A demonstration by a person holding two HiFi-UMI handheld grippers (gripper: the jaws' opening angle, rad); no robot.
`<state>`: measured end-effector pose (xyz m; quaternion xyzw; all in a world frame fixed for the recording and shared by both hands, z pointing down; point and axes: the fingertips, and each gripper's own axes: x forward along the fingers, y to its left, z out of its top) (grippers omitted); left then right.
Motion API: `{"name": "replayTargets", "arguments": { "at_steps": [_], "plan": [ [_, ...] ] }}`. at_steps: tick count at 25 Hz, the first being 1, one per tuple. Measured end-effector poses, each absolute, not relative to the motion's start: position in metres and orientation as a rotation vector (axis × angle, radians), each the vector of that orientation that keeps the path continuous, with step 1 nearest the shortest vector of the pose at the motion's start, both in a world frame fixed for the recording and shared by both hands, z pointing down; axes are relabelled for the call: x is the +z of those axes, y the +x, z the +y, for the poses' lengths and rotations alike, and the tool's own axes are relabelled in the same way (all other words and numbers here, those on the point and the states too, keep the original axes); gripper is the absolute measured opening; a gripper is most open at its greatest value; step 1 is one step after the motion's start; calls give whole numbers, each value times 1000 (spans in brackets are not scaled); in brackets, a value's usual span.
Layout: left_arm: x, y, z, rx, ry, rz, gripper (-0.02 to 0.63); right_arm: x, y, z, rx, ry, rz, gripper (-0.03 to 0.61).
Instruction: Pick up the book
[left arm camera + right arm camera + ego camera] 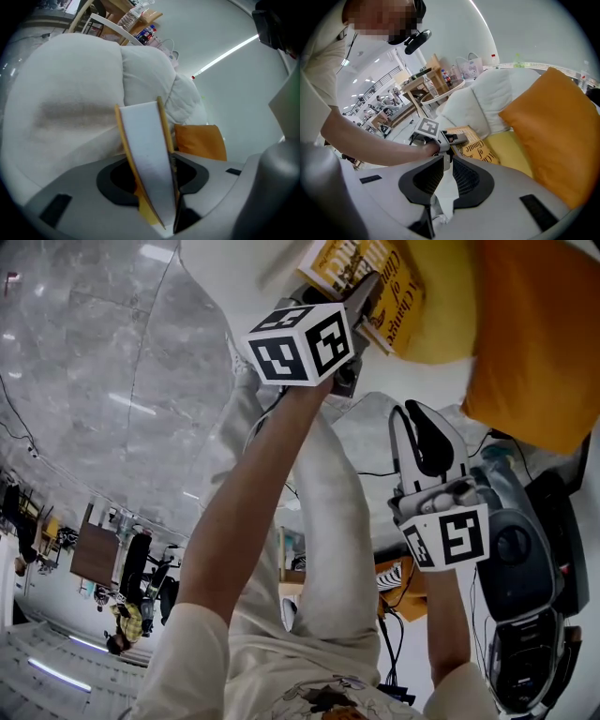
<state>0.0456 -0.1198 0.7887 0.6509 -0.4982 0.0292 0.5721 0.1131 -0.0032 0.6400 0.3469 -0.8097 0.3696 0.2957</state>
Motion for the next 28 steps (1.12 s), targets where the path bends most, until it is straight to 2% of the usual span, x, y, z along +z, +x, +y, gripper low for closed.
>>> {"name": "replayTargets", "arguments": {
  "at_steps": [1, 7, 17, 28],
  "plan": [
    [791, 43, -120, 69, 1512, -1180, 190, 640, 114, -4, 983, 926, -2154, 61],
    [777, 46, -118, 34, 1536, -1182, 147, 632, 124, -5, 980, 961, -2149, 61],
    [723, 45, -103, 122, 1644, -1154, 135, 590, 125, -4, 943, 1019, -2173, 61],
    [626, 35, -95, 197, 1795, -1091, 135, 524, 99, -10, 849, 1067, -2193, 60]
  ]
}}
